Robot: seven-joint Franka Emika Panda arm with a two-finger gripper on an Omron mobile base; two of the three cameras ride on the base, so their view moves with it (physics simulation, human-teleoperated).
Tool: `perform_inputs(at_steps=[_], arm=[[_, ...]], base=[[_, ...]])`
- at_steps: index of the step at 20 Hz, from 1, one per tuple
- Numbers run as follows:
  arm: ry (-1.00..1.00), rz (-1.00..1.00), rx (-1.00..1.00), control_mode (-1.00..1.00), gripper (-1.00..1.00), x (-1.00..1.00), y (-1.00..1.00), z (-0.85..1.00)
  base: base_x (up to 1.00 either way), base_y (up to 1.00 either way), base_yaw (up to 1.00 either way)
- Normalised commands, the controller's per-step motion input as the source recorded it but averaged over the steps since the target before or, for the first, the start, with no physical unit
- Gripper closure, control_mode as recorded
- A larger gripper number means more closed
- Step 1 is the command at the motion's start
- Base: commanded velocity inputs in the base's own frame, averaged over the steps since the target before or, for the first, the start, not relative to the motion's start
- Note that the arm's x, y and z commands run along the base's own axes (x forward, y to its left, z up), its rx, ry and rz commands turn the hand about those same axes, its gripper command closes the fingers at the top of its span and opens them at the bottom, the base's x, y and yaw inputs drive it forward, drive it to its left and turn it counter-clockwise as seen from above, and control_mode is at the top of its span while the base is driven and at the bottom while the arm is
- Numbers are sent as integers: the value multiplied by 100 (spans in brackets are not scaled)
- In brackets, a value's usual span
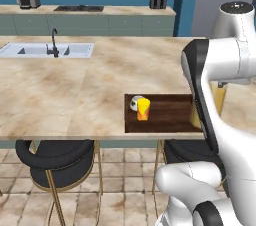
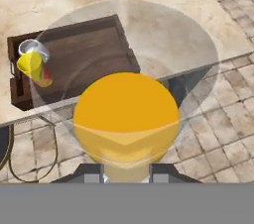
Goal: There is a tray on the dining counter. Grab the cup, mug, and pitcher and place them on the tray. The pitcher may be placed next to the tray if it cannot fit the tray.
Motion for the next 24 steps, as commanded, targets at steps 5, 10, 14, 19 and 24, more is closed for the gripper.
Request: perform_inputs(at_steps=[5, 10, 14, 19, 24], arm=[[-18, -5, 0, -100, 100, 68, -1, 0], [-21, 0, 0, -100, 100, 79, -9, -7], [-15, 0, 0, -100, 100, 67, -22, -37], [-2, 0, 0, -100, 100, 66, -9, -40], [0, 0, 0, -100, 100, 49, -8, -28]], base=[[0, 0, 0], [0, 0, 0], [0, 0, 0], [0, 0, 0], [0, 0, 0]])
